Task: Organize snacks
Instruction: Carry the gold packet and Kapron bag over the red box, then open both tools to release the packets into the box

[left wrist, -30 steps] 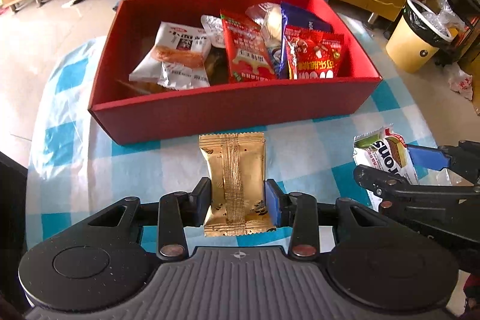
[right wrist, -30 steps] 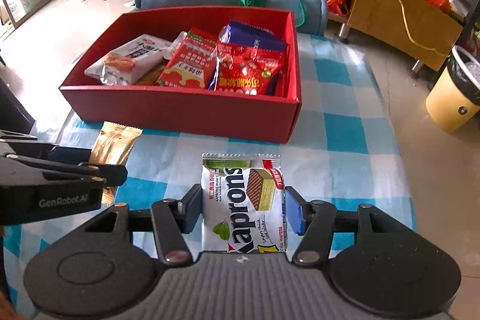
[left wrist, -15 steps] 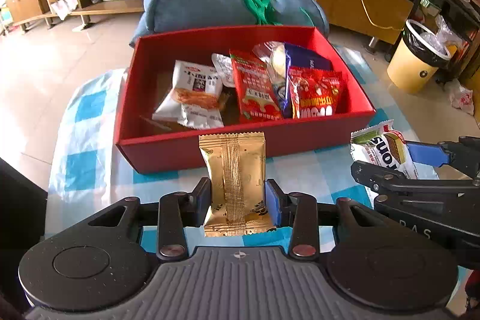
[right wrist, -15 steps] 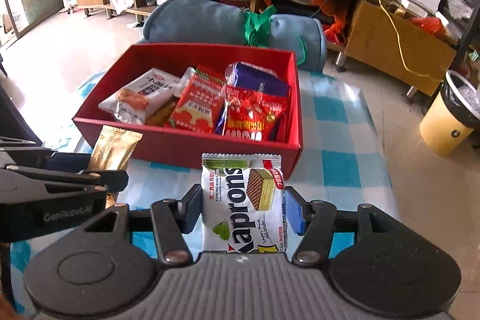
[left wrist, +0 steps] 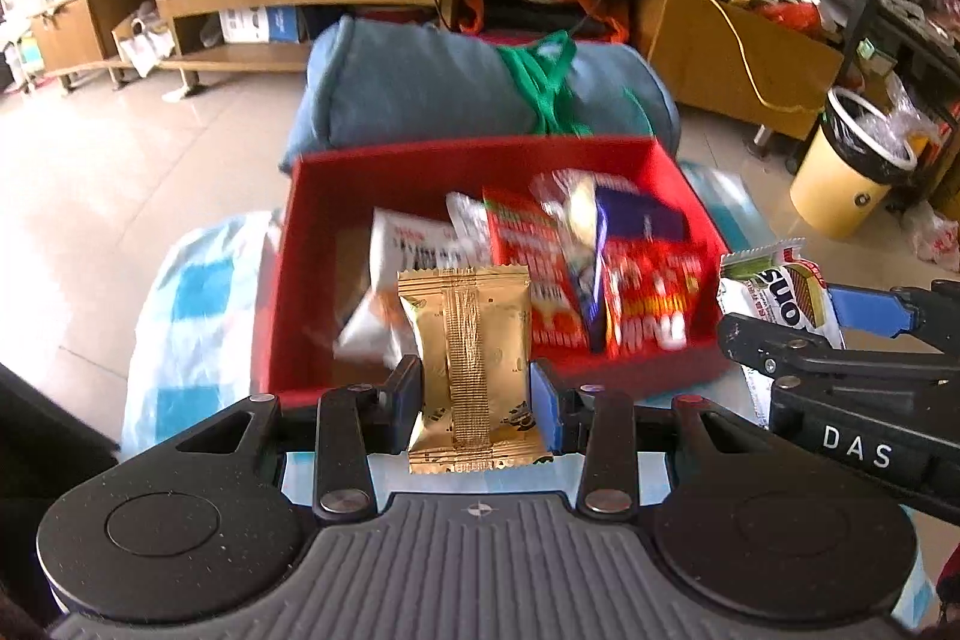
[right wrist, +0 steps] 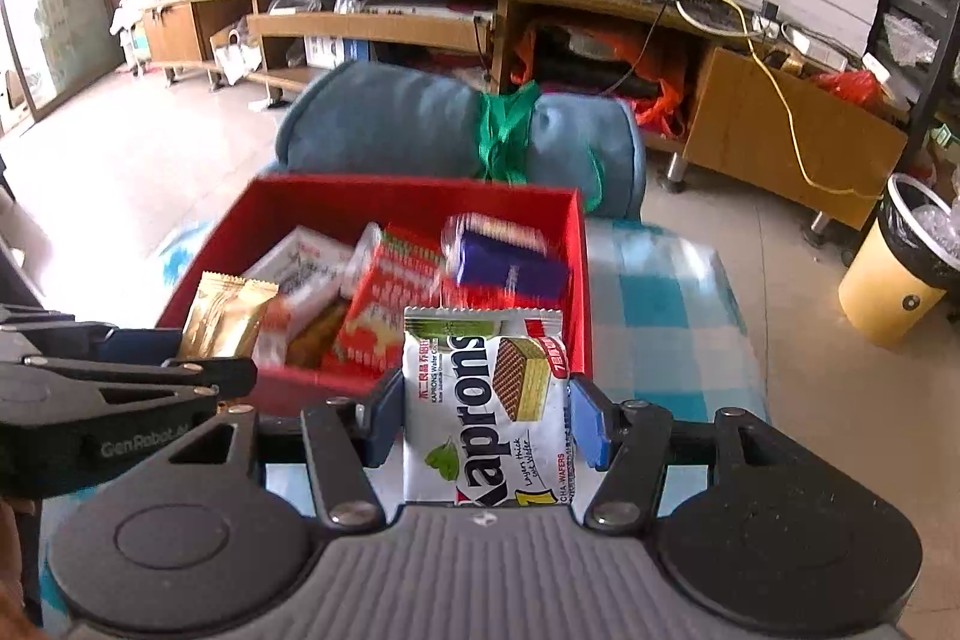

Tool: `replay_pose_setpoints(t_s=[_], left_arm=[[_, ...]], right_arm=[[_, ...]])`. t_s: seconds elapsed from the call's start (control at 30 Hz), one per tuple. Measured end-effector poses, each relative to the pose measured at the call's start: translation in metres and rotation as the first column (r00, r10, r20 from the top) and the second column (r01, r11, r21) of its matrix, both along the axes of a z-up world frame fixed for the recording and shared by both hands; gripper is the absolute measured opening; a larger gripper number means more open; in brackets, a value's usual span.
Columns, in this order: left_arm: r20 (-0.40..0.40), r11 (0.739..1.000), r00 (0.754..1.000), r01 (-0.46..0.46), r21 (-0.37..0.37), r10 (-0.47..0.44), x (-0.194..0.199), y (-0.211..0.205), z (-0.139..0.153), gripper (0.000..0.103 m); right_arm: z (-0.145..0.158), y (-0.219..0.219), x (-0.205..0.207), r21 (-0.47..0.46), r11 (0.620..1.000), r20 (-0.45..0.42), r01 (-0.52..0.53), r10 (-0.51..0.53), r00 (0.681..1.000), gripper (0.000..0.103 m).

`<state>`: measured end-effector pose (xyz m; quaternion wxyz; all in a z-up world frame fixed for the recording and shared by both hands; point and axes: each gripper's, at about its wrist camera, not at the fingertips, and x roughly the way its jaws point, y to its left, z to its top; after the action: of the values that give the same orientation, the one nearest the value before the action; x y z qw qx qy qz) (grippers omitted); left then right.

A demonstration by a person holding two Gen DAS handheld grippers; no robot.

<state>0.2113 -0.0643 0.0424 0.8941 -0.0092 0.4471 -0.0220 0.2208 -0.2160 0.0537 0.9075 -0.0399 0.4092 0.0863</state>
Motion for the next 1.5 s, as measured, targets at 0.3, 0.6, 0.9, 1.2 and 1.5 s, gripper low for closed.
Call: replay_pose_setpoints(t_s=[0.3, 0.6, 0.9, 1.2, 1.5], left_arm=[[0.029, 0.999, 0.999, -0.037, 0.021, 0.037, 0.041, 0.006, 0.005, 0.047], [-0.015, 0.998, 0.999, -0.048, 0.050, 0.049, 0.068, 0.003, -0.015, 0.047], [-0.072, 0.996, 0.996, -0.054, 0.076, 0.060, 0.082, 0.005, -0.037, 0.045], [-0.077, 0.995, 0.995, -0.050, 0.090, 0.057, 0.083, 0.001, -0.041, 0.047], [-0.074, 0.995, 0.995, -0.060, 0.074, 0.065, 0.081, 0.004, -0.037, 0.054]], right_arm=[[0.003, 0.003, 0.047, 0.015, 1.000, 0.016, 0.004, -0.005, 1.000, 0.054], [-0.018, 0.012, 0.079, 0.006, 1.000, -0.024, 0.000, 0.000, 1.000, 0.054], [-0.044, 0.016, 0.093, -0.015, 1.000, -0.082, -0.001, 0.000, 0.997, 0.054], [-0.054, 0.018, 0.098, -0.028, 1.000, -0.099, -0.005, 0.002, 0.995, 0.055], [-0.051, 0.013, 0.098, 0.009, 1.000, -0.101, 0.009, -0.009, 0.995, 0.060]])
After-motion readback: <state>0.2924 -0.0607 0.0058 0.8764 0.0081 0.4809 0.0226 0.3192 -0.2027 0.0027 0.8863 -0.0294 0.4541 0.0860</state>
